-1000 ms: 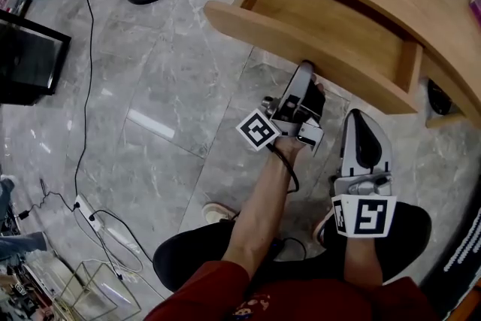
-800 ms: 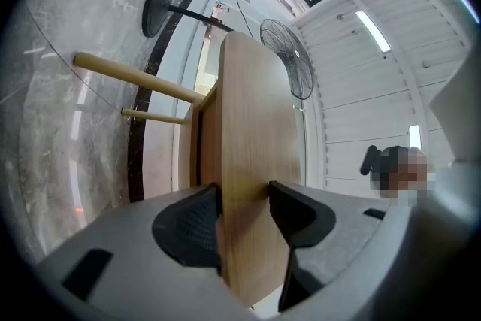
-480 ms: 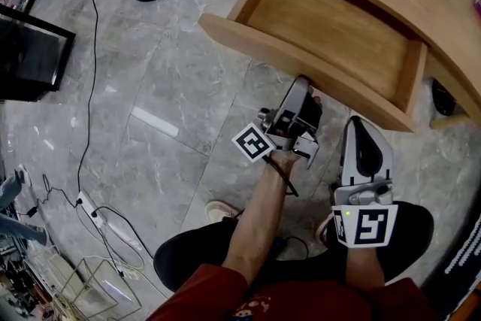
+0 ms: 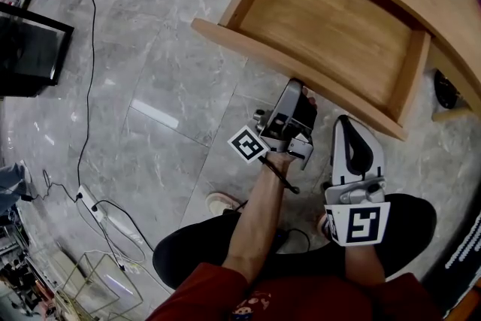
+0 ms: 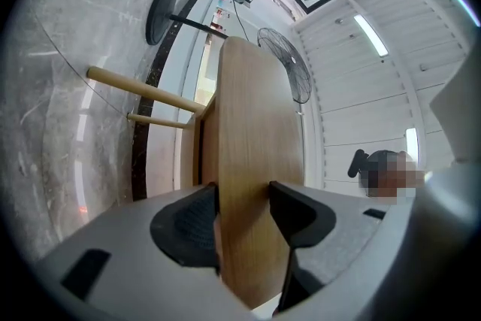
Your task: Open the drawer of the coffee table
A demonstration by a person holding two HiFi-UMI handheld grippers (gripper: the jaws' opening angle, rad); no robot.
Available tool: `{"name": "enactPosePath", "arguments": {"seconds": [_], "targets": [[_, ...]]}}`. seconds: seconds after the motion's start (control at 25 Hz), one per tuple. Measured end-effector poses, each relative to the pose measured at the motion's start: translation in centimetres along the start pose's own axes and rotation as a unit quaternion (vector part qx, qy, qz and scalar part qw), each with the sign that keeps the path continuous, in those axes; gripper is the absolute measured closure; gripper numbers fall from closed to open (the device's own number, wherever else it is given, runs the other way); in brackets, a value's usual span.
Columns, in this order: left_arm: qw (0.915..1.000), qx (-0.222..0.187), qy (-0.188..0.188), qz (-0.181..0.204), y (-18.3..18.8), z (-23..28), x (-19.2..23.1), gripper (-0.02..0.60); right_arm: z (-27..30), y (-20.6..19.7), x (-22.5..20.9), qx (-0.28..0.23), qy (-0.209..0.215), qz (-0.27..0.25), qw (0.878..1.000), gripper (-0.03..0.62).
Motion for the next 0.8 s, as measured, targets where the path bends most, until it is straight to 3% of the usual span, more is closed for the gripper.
{"name": "enactPosePath", "arguments": {"seconds": [0.52,0.8], "targets": [[0.9997,-0.015,-0.008,-0.019,0.2,-1.3,2.1,0.359,0.6,-2.5,1.9,0.022,0.013,0.025,0.999,0.599],[0.9999,0.007,-0.008,-0.008,0.1,-1.3,2.3,0.359,0.9,-2.6,1.9,0.021,0.014,0.029,0.999,0.599]]}}
Point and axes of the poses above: the fingertips, and each gripper's own axes: z forward along the fingers, x to its left, y out of its top, the point moved 1 cm from there along -z, backward along the fingers, and after that the axes turned 1 degree about -x, right-handed, at the moved point
